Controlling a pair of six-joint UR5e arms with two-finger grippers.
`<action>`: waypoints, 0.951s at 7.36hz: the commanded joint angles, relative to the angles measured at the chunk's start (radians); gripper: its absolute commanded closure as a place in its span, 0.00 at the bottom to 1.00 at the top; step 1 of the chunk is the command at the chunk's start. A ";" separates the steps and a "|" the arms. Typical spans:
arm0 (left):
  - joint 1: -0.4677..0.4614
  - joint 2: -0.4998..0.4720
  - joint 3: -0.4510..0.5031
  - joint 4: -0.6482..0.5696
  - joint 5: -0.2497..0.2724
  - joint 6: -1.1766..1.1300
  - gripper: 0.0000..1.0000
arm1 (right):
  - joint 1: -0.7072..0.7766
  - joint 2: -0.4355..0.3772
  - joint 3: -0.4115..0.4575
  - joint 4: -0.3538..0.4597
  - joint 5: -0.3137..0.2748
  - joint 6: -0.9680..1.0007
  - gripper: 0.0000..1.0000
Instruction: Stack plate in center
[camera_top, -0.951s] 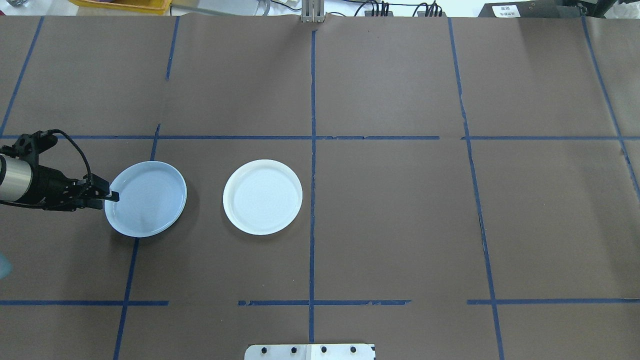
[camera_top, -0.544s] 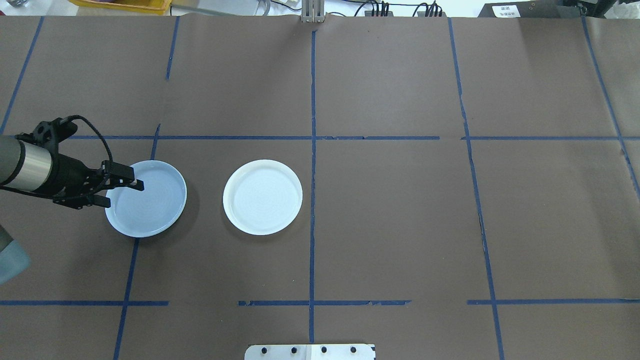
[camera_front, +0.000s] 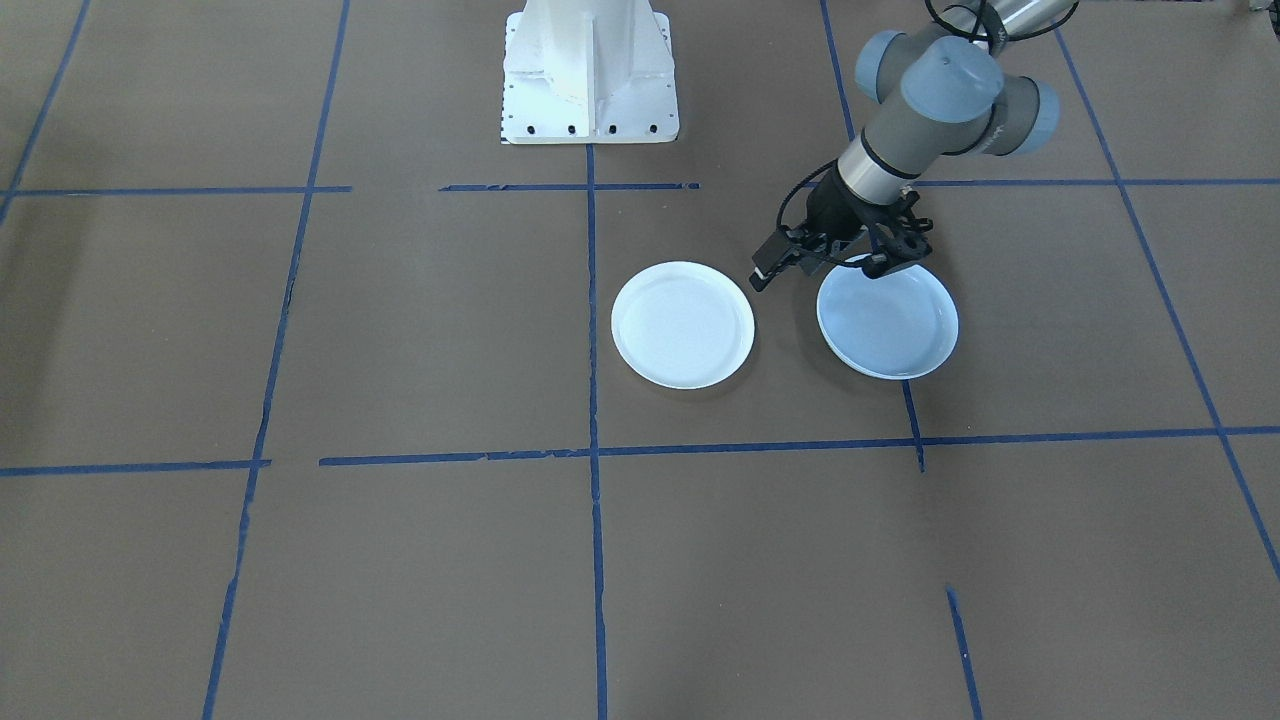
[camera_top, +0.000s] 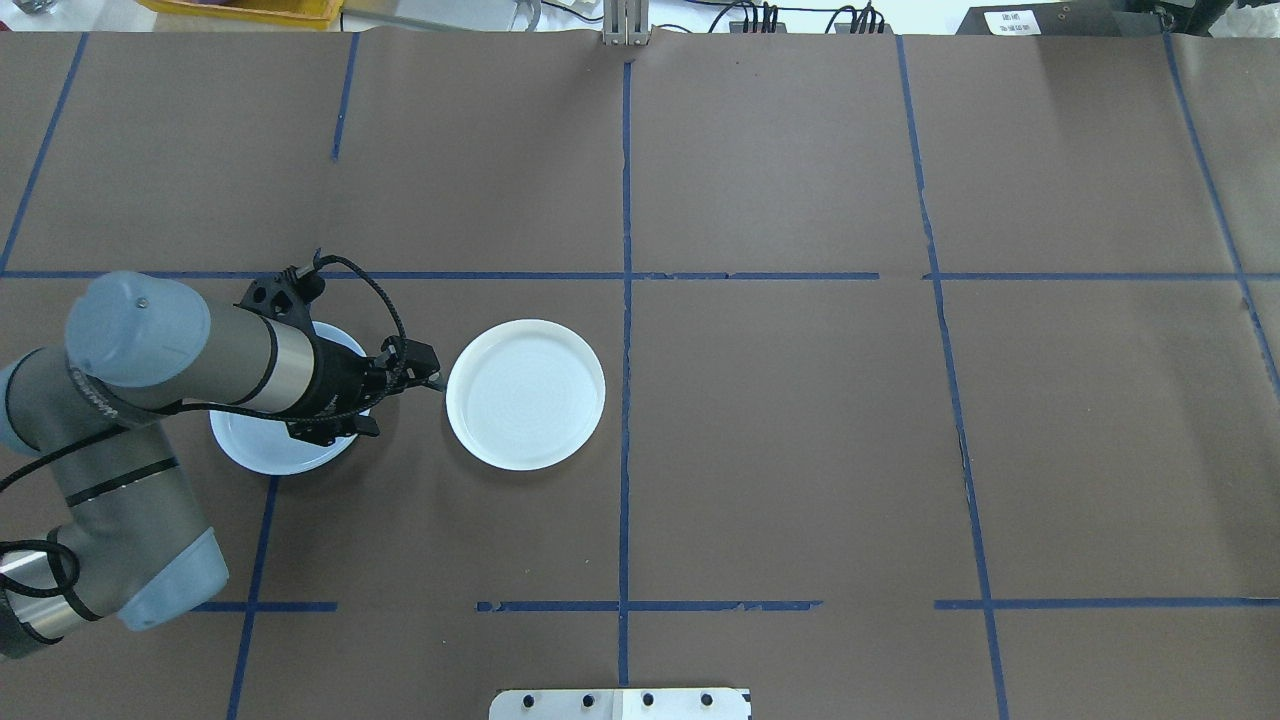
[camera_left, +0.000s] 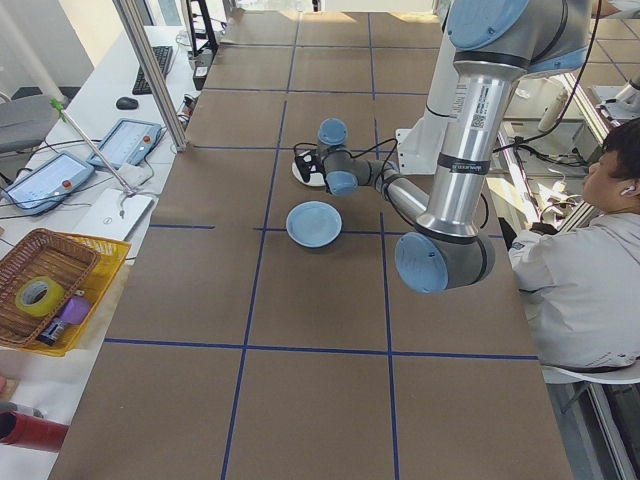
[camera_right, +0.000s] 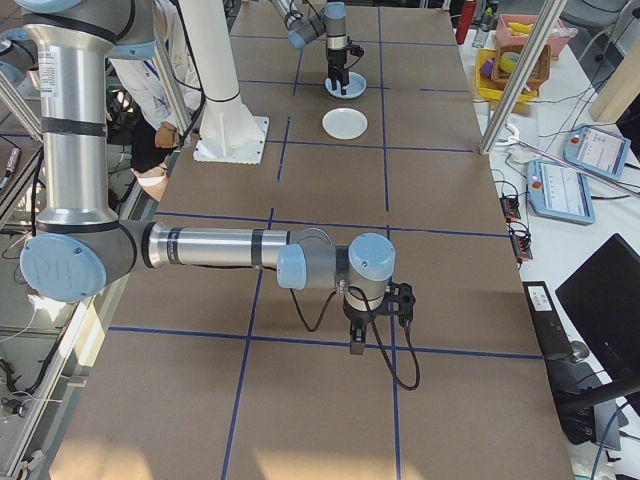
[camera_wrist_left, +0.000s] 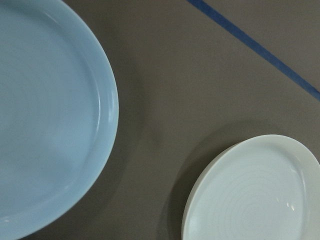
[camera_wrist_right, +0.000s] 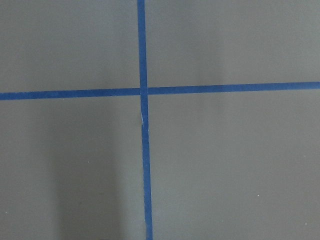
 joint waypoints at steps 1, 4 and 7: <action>0.055 -0.068 0.082 0.007 0.105 -0.076 0.00 | 0.000 0.000 0.000 0.000 0.000 0.000 0.00; 0.055 -0.093 0.107 0.004 0.094 -0.078 0.73 | 0.000 0.000 0.000 0.000 0.000 -0.002 0.00; 0.055 -0.091 0.109 0.001 0.092 -0.069 0.90 | 0.000 0.000 0.000 0.000 0.000 0.000 0.00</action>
